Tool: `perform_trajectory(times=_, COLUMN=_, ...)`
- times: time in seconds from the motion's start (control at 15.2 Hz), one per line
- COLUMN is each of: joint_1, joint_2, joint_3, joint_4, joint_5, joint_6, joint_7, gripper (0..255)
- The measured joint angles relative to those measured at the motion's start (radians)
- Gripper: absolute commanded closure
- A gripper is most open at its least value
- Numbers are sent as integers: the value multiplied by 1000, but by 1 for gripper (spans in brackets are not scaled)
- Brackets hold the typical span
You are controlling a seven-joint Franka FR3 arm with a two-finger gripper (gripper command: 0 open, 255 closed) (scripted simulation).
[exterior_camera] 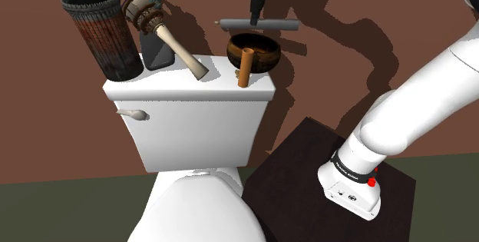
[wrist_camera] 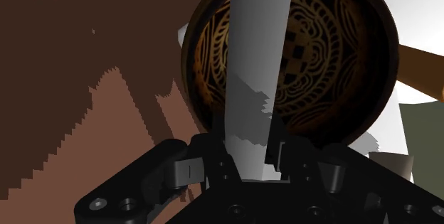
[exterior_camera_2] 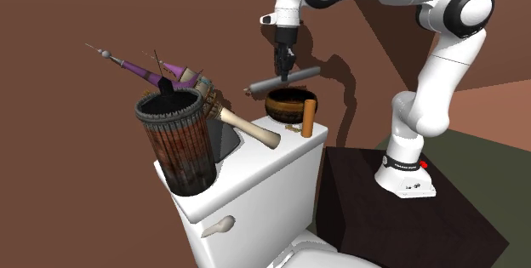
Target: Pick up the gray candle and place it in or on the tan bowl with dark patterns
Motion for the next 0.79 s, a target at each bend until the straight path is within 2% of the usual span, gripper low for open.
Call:
perform_trajectory(times=0.53, joint_1=0, joint_2=-15, joint_3=-1, joint_4=-111, joint_5=0, joint_6=107, joint_7=0, gripper=255)
perform_trajectory(times=0.79, joint_1=0, joint_2=-13, joint_3=-2, joint_4=-114, joint_5=-1, joint_6=117, joint_7=-1, gripper=255)
